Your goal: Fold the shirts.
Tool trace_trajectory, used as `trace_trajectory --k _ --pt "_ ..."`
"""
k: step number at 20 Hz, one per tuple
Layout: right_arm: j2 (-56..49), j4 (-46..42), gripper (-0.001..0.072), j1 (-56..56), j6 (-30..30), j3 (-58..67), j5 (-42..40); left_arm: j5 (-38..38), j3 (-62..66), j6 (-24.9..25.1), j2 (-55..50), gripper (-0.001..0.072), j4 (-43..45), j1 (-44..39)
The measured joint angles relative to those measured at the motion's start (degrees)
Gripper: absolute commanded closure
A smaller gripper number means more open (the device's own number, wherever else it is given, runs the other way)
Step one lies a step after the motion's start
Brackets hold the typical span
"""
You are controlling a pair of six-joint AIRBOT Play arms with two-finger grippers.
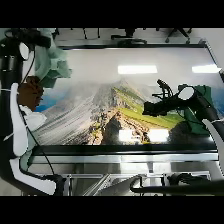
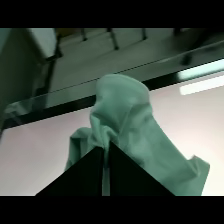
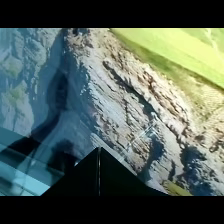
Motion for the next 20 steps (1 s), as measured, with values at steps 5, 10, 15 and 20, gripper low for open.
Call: trace_trajectory --k 5,10,15,20 --pt "2.78 0.07 0.0689 -0.07 -2.97 0.24 0.07 -12.76 -6.29 -1.42 11.19 0.0698 -18.10 -8.31" --pt "5.97 0.20 0.0340 -0.09 -4.02 0.26 0.37 -21.86 -18.29 -6.08 13.03 0.0691 -24.30 -15.87" --pt "6.69 0.17 0.0214 -0.11 -4.24 0.26 1.18 -30.18 -22.32 -7.91 10.47 0.0024 -26.03 -18.73" --pt "5.29 1.07 0.0214 0.07 -4.44 0.24 0.28 -39.71 -14.08 -8.79 9.75 0.0025 -26.62 -12.94"
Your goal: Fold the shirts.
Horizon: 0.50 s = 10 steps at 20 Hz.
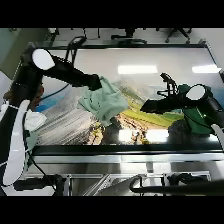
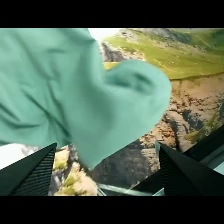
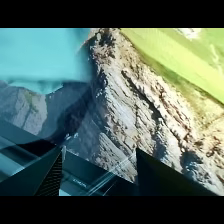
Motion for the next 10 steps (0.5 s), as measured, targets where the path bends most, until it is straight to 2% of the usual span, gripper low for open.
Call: trace_trajectory --k 2,5,8,10 --pt "-1.77 1.20 0.0213 1.01 -0.68 -0.31 -0.42 -2.45 -0.44 -0.02 1.18 0.0025 0.02 4.68" --pt "-6.23 2.29 0.0212 4.79 -1.95 -0.87 -2.27 -3.34 -8.94 -0.13 3.78 0.0024 0.02 12.90" --pt "-11.50 2.80 0.0212 8.15 -2.56 -1.09 -4.66 -0.61 -21.97 0.20 5.03 0.0024 0.00 20.41" --pt "-14.05 2.80 0.0213 8.33 -2.56 -1.14 -5.84 3.10 -29.94 2.14 4.37 0.0024 -2.19 24.00"
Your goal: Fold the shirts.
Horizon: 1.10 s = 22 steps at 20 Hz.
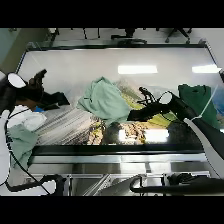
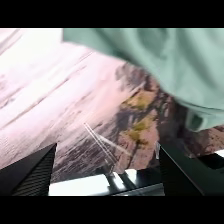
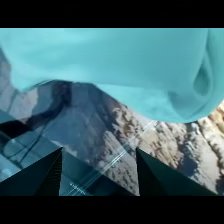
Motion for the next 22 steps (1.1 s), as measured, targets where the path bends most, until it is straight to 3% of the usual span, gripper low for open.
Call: trace_trajectory --k 6,14,15,17,18,19,20,22 --pt "-1.88 0.15 0.0213 -6.88 0.70 -0.02 -1.16 9.70 -9.46 10.08 -9.88 0.0025 -18.53 3.98" --pt "-8.79 2.40 0.0213 -9.84 1.07 0.09 -2.29 11.56 3.48 13.90 -25.22 0.0028 -25.64 2.47" --pt "-9.94 4.00 0.0214 -9.66 0.44 0.11 -2.29 11.58 5.09 13.88 -26.47 0.0114 -25.99 2.29" --pt "-12.09 8.57 0.0217 -8.79 -2.29 0.11 -2.27 12.09 7.45 14.08 -28.59 0.0378 -25.66 1.64" --pt "-13.05 11.06 0.0260 -8.11 -4.09 0.11 -2.29 12.20 8.31 14.10 -29.44 0.0560 -25.35 1.20" --pt "-13.75 12.87 0.0516 -7.50 -5.66 0.07 -2.49 12.13 8.92 14.14 -30.03 0.0696 -25.14 0.79" --pt "-14.38 14.25 0.0682 -6.99 -7.21 -0.04 -3.02 11.52 9.62 14.34 -30.51 0.0697 -25.18 0.48" --pt "-14.82 18.23 0.0689 -6.54 -11.04 -0.07 -3.28 9.40 11.67 14.34 -30.86 0.0700 -25.49 0.26"
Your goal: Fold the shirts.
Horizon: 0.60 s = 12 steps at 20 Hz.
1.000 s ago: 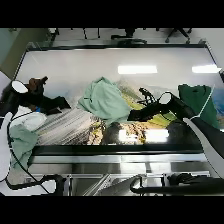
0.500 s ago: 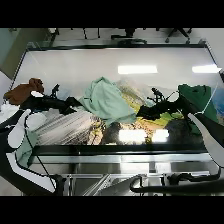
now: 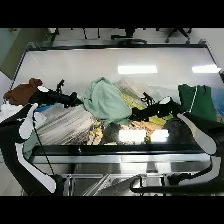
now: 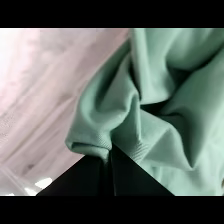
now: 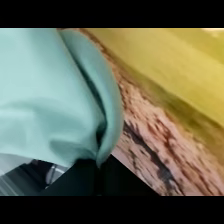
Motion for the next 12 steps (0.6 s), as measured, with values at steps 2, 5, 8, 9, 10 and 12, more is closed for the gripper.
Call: trace_trajectory --k 2,5,8,9,10,12 --pt "0.90 5.33 0.0689 -0.26 -3.04 0.83 1.07 -3.85 3.17 0.11 0.26 0.0701 -0.13 0.20" --pt "5.51 10.25 0.0690 -1.81 -5.53 4.46 4.52 -10.03 9.11 0.11 4.74 0.0701 -0.20 0.85" --pt "13.46 12.63 0.0690 -4.55 -6.78 11.72 7.06 -14.56 16.44 -0.81 14.14 0.0701 -0.50 1.25" --pt "16.15 13.00 0.0690 -5.53 -6.99 14.71 7.45 -15.32 18.95 -1.22 17.90 0.0700 -0.59 1.25" --pt "19.06 13.53 0.0690 -6.54 -7.17 18.12 7.80 -15.76 21.59 -1.60 22.10 0.0700 -0.61 1.07" --pt "24.06 13.90 0.0690 -7.76 -7.34 24.48 8.39 -16.09 26.62 -2.05 30.47 0.0700 -0.92 0.35"
